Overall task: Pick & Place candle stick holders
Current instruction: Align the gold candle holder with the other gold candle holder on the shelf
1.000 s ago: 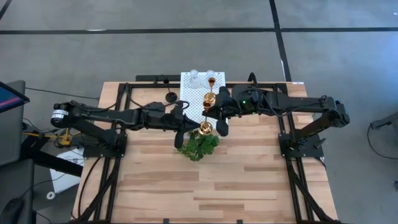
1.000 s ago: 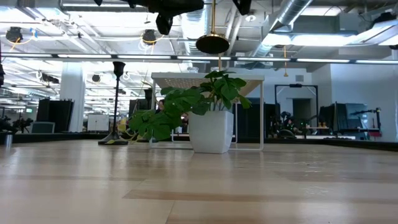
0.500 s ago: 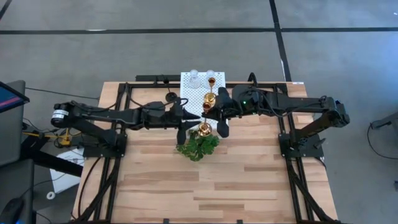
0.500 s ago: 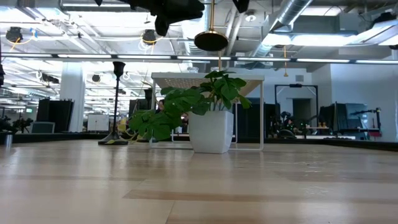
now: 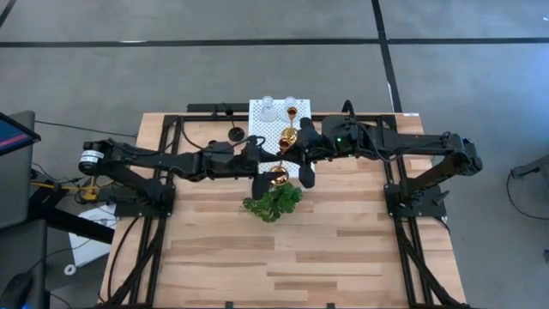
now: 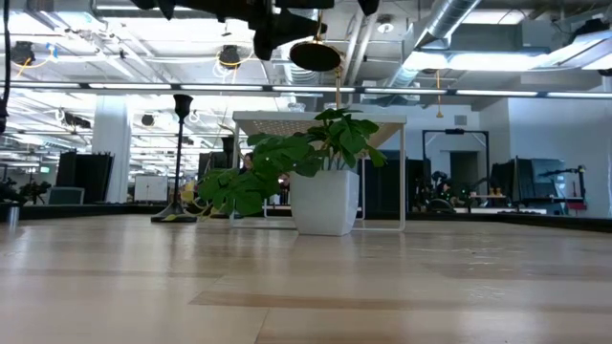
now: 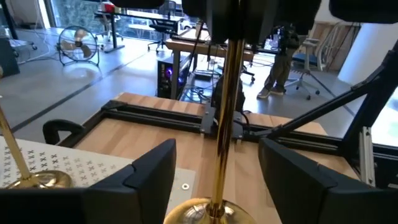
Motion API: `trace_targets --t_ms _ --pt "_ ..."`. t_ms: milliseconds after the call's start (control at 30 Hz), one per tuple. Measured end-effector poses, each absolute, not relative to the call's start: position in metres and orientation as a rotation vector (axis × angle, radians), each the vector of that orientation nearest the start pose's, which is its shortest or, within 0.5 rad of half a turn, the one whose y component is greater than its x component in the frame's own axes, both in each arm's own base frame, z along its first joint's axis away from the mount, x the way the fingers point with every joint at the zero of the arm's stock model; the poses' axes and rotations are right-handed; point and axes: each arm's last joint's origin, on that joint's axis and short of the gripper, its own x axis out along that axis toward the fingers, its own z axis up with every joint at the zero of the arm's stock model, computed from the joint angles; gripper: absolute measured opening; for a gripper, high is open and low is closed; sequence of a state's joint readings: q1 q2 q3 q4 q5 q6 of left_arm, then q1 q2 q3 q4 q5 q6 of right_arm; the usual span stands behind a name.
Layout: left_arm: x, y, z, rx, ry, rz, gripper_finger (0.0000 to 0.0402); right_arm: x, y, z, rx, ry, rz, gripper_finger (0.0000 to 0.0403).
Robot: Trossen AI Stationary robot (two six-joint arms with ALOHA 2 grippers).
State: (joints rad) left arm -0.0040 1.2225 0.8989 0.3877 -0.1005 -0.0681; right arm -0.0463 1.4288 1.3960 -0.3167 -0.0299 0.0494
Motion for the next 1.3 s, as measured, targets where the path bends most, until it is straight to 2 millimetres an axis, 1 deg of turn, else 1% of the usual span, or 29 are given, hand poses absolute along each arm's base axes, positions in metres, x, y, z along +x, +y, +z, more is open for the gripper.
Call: trace_targets --t_ms 100,200,300,567,667,733,867,933,1167,1300 --pt "0.2813 0.0018 0.3346 -0.088 -0.073 0.094 0.0226 0.3201 -0.0140 0.3838 0.062 0.348 -0.025 0.0001" --pt "0.2826 0.0018 0.3330 -0.118 -0.069 0.093 0.0204 0.3201 -0.0140 0.3840 0.059 0.345 -0.024 0.0001" --pt "0.2833 0.0018 0.3319 -0.119 -0.062 0.093 0.0167 0.3201 -0.0143 0.3840 0.055 0.346 -0.025 0.0001" --pt "0.2831 0.0019 0.3326 -0.120 -0.069 0.097 0.0050 0.3201 -0.0146 0.3840 0.038 0.346 -0.026 0.0001" --pt "0.2831 0.0017 0.3326 -0.108 -0.067 0.095 0.0018 0.3201 -0.0146 0.3839 0.044 0.346 -0.025 0.0001" --pt "0.2831 0.0015 0.3326 -0.101 -0.067 0.094 0.0015 0.3201 -0.0145 0.3839 0.044 0.346 -0.024 0.0001" --pt "0.2831 0.0019 0.3325 -0.108 -0.067 0.105 0.0023 0.3201 -0.0146 0.3839 0.042 0.346 -0.026 0.0001" --pt "0.2830 0.0022 0.3325 -0.107 -0.068 0.116 0.0016 0.3201 -0.0147 0.3840 0.042 0.346 -0.027 0.0004" --pt "0.2828 0.0028 0.3325 -0.118 -0.068 0.140 0.0014 0.3200 -0.0153 0.3841 0.031 0.345 -0.032 0.0045" --pt "0.2828 0.0030 0.3324 -0.112 -0.067 0.142 0.0014 0.3193 -0.0152 0.3848 0.026 0.343 -0.030 0.0053"
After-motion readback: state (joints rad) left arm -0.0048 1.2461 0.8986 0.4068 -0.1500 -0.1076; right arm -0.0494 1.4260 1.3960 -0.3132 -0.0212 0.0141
